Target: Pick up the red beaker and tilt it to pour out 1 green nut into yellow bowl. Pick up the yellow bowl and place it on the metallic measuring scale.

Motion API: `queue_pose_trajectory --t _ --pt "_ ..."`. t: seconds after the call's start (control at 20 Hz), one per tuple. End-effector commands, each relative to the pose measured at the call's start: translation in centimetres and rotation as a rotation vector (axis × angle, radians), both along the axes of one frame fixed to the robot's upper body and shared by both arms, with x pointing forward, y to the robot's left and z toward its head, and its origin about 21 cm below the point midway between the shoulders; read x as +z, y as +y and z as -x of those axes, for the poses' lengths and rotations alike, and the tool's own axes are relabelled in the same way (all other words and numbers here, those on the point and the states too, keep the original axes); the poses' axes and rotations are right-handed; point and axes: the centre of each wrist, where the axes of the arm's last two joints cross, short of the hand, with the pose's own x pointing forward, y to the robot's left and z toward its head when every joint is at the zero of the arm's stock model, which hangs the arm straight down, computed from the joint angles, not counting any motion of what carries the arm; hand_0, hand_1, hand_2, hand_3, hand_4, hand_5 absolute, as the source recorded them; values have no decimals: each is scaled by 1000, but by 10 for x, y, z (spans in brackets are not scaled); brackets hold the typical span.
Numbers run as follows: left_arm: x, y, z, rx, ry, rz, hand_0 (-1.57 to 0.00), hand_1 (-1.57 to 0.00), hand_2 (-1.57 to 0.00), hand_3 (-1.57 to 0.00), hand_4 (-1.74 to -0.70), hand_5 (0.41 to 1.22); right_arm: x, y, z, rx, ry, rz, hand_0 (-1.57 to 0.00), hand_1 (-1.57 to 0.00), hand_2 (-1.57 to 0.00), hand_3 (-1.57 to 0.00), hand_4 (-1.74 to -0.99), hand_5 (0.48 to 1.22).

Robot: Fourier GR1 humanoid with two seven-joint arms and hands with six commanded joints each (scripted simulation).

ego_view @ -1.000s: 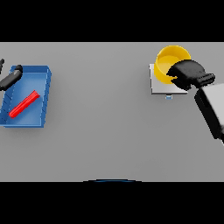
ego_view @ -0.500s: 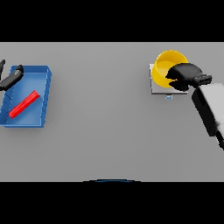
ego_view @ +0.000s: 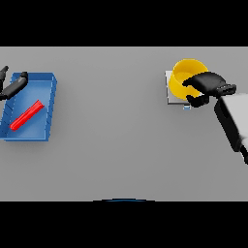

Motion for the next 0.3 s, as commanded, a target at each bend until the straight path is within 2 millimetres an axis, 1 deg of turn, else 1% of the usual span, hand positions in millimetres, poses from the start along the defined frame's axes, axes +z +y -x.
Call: queue_pose_trajectory --t 0.0,0.05,0.1,0.15,0.25 --pt "0 3 2 4 -8 -5 1 1 1 1 -722 700 1 0 -1 -3 0 -1 -120 -194 -311 -411 -1456 827" --pt "0 1 -1 4 -13 -3 1 1 1 1 -722 699 2 2 -1 -9 9 -2 -96 -155 -251 -378 -1442 814" --pt "3 2 1 1 -19 -2 1 1 1 1 -722 697 4 0 -2 -23 13 5 -77 -124 -202 -352 -1431 799" --pt "4 3 2 1 -22 -11 1 1 1 1 -719 696 5 -3 -1 -30 22 7 -61 -99 -161 -323 -1422 785" --pt "3 -1 0 4 -15 1 1 1 1 1 -720 693 4 -3 1 -37 36 5 -39 -63 -103 -272 -1410 759"
